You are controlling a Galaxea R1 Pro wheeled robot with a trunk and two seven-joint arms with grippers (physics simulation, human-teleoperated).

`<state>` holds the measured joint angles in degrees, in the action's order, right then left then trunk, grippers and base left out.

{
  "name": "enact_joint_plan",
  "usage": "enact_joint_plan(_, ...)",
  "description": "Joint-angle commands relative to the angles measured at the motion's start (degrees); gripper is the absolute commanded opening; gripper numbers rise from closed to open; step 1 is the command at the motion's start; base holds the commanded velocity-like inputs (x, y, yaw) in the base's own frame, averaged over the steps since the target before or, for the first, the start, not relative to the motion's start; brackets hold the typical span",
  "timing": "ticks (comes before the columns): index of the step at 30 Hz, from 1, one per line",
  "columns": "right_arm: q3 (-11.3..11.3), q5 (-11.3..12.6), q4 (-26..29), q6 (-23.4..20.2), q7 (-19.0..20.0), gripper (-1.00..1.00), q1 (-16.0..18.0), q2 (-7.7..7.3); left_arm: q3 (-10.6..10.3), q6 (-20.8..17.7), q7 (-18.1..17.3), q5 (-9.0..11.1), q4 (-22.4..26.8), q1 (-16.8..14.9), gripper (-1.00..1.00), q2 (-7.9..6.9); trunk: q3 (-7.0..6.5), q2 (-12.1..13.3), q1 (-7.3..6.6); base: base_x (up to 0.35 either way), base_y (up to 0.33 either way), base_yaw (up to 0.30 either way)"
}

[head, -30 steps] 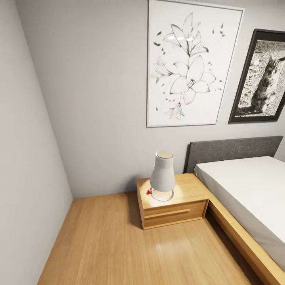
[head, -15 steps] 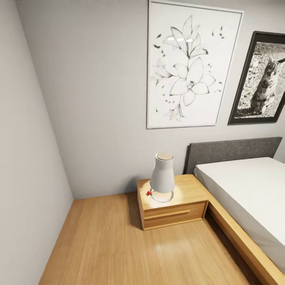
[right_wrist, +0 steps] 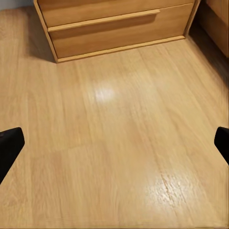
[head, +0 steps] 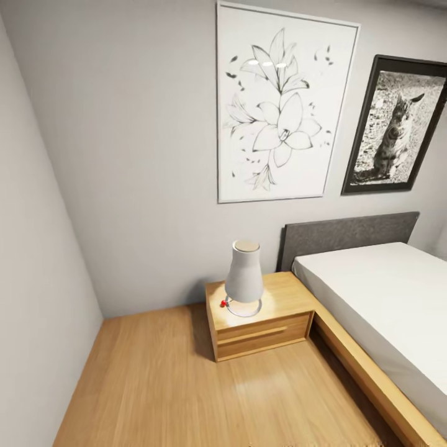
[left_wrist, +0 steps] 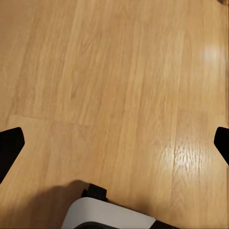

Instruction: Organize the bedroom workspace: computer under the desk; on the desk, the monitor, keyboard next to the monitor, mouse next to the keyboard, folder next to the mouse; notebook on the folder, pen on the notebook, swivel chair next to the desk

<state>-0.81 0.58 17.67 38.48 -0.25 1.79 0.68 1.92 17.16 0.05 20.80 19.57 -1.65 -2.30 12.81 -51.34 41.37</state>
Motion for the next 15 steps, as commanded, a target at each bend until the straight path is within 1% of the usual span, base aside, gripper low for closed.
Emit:
enact_joint_plan(1,-0.1,0.0,-0.1,0.0,0.0,1.00,0.1,0.02,0.1,0.4,-0.1,0.1,-0.1,0.0,1.00,0.01,0.08,-0.1,0.01,0.000,0.000,-0.283)
enact_joint_plan(5,0.0,-0.1,-0.3,-0.3,0.0,1.00,0.1,0.04,0.0,0.4,-0.1,0.1,-0.8,0.0,1.00,0.04,0.08,-0.1,0.01,-0.003,0.000,-0.286)
enact_joint_plan(7,0.0,-0.2,-0.9,-0.5,0.0,1.00,0.1,0.08,-0.2,0.4,-0.1,0.1,-1.7,0.0,1.00,0.08,0.08,-0.1,0.01,-0.136,0.000,-0.286)
enact_joint_plan(10,0.0,-0.2,-1.3,-0.6,0.0,1.00,0.1,0.10,-0.3,0.4,-0.1,0.0,-2.1,0.0,1.00,0.09,0.08,-0.1,0.01,-0.251,0.000,-0.286)
enact_joint_plan(15,0.0,-0.2,-1.5,-0.6,0.0,1.00,0.1,0.05,-0.3,0.4,-0.1,0.0,-2.3,0.0,1.00,0.16,0.08,-0.1,0.01,-0.316,0.000,-0.287)
